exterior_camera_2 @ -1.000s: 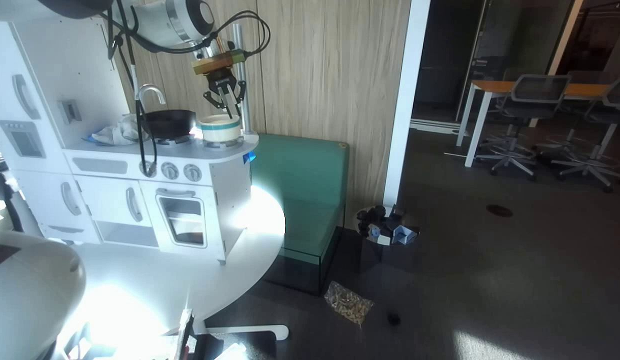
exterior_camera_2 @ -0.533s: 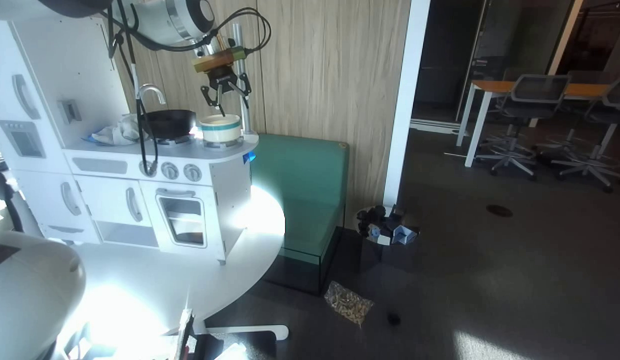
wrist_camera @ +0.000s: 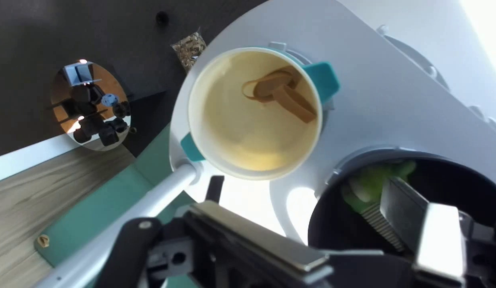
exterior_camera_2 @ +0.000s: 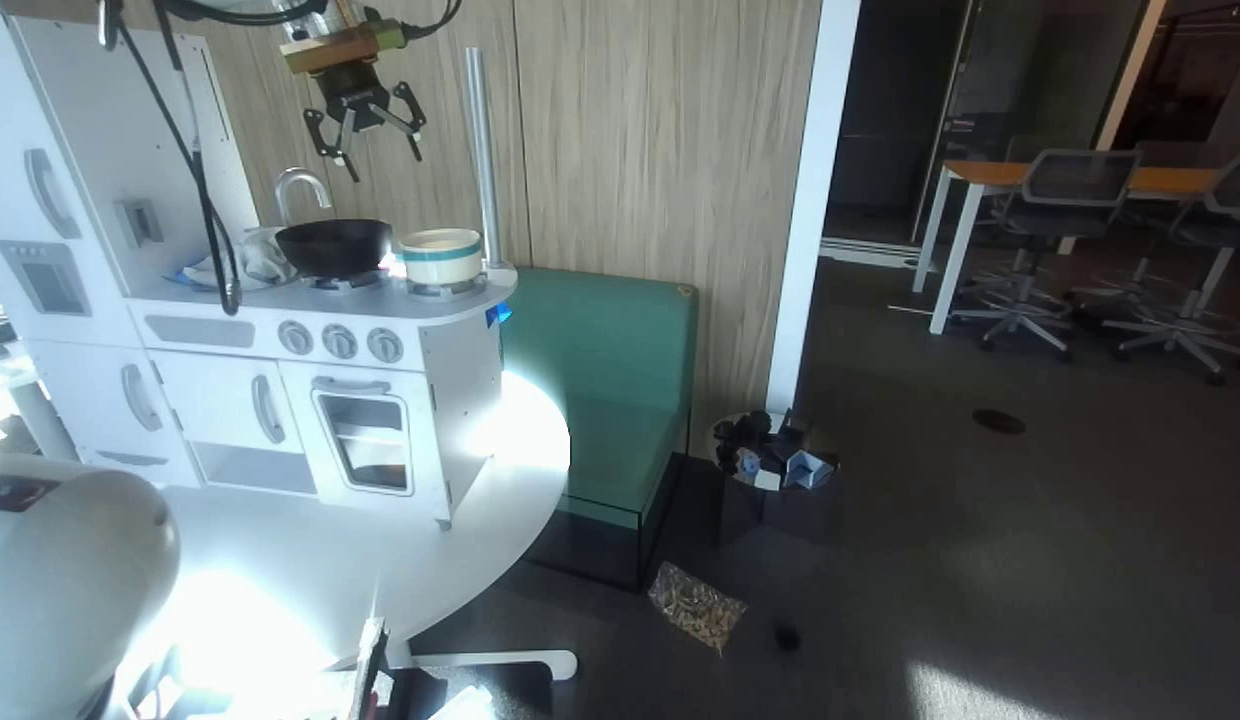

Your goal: Pick up the white bowl and pour all its contents into the black bowl, pick up the silver spoon from the sink and use it to mix the substance in the black bowl

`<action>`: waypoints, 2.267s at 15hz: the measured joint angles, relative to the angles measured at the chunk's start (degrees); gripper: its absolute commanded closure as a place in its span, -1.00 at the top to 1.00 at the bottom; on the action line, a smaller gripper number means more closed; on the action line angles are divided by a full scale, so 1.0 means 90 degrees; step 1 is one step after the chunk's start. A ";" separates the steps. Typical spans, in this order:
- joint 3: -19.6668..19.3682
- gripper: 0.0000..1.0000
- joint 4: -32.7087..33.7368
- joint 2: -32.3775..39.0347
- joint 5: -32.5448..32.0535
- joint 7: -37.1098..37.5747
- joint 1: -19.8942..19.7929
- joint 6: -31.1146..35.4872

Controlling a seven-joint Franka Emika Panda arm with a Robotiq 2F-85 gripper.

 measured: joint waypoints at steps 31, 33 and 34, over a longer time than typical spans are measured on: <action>0.1430 1.00 -0.2331 -0.0762 -0.3744 -0.0147 0.1628 0.2033; 0.1481 1.00 -0.2469 -0.0944 -0.3456 -0.0165 0.1630 0.2178; 0.1498 1.00 -0.2523 -0.1012 -0.3415 -0.0165 0.1632 0.2190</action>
